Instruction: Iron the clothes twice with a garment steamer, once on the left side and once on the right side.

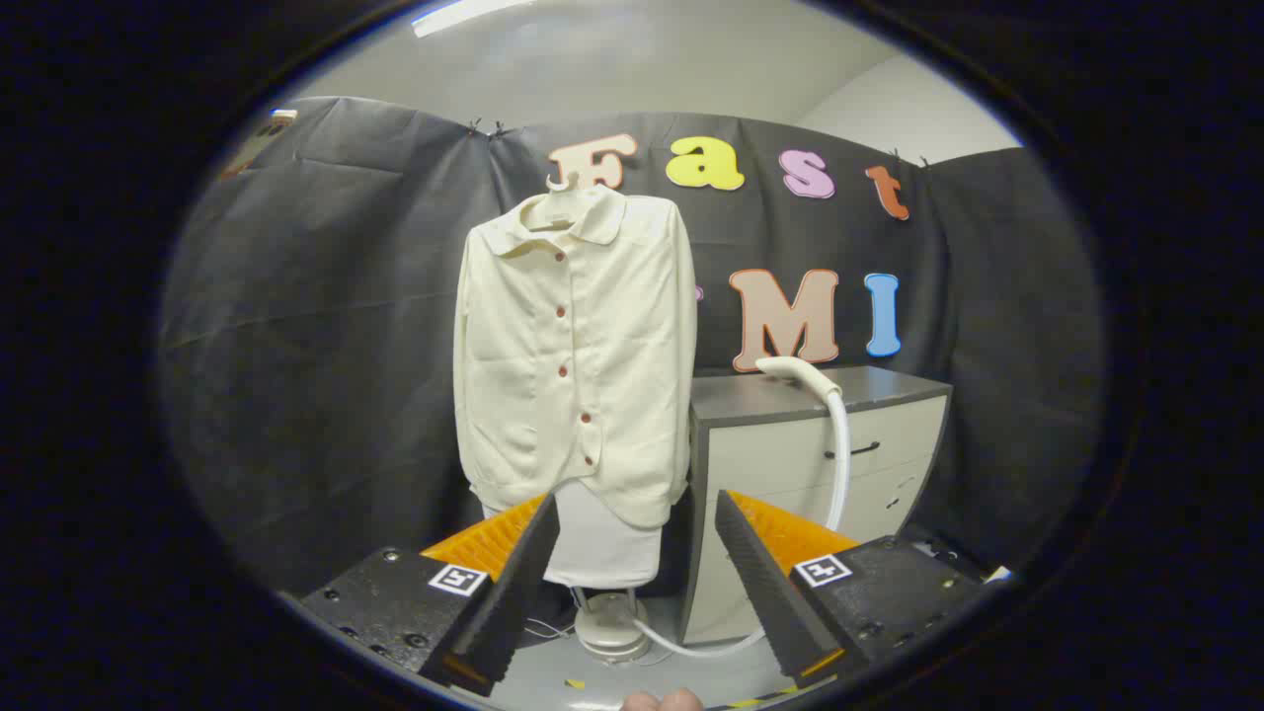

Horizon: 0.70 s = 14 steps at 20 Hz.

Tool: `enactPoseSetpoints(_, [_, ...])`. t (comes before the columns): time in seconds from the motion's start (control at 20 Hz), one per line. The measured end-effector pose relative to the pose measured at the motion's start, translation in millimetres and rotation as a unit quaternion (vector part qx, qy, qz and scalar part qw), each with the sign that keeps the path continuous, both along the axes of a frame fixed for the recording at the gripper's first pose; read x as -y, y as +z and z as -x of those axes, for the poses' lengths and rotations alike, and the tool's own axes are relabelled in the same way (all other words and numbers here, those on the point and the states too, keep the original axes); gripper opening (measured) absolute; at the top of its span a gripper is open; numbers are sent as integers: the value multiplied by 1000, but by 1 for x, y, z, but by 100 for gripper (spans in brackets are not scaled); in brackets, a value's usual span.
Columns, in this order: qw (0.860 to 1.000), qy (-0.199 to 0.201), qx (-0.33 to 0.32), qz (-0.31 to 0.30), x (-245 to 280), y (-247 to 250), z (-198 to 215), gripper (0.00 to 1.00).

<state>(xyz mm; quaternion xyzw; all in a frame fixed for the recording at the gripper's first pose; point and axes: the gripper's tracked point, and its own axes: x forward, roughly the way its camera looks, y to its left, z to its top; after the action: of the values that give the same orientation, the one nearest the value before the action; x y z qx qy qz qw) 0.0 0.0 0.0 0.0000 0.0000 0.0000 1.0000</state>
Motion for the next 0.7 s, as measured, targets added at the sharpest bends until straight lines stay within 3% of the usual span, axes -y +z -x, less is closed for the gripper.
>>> enactPoseSetpoints(0.7, [1000, -23, -13, -10, 7, -9, -20, 97])
